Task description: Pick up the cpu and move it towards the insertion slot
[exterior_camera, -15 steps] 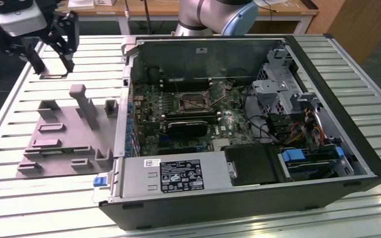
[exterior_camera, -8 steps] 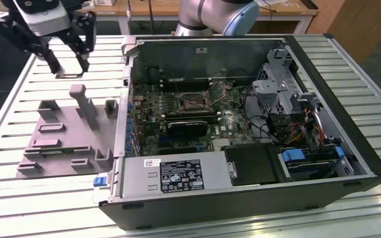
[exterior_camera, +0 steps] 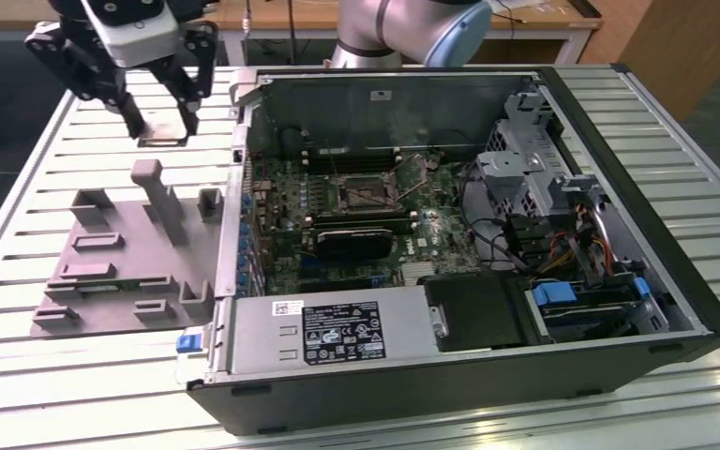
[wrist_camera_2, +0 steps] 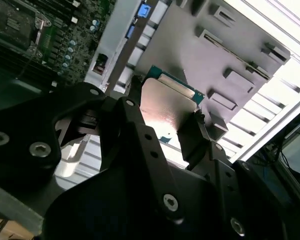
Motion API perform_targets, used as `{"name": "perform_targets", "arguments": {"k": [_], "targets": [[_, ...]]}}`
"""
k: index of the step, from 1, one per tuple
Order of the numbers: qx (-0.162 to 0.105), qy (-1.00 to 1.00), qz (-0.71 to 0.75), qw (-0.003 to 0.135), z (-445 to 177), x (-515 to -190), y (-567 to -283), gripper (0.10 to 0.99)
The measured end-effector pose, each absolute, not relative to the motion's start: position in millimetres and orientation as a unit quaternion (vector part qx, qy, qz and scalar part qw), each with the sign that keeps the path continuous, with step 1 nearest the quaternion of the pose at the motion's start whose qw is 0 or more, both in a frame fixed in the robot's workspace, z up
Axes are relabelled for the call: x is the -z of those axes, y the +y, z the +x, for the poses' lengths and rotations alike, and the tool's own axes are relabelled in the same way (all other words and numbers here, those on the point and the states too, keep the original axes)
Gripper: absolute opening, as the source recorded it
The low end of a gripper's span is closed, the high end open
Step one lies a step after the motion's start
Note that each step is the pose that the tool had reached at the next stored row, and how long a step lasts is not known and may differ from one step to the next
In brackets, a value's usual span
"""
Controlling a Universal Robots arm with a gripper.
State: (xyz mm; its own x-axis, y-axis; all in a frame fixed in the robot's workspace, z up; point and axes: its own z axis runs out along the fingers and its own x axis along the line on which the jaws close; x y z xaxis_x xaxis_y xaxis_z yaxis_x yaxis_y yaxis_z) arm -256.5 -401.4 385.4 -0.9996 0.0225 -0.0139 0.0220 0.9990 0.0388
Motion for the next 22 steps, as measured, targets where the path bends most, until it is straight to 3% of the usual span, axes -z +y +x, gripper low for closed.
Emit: {"name": "perform_targets", "arguments": {"k": [22], "targets": [[-0.019,1.000,0.011,-0.006,-159,-385,-401,0.537]]}}
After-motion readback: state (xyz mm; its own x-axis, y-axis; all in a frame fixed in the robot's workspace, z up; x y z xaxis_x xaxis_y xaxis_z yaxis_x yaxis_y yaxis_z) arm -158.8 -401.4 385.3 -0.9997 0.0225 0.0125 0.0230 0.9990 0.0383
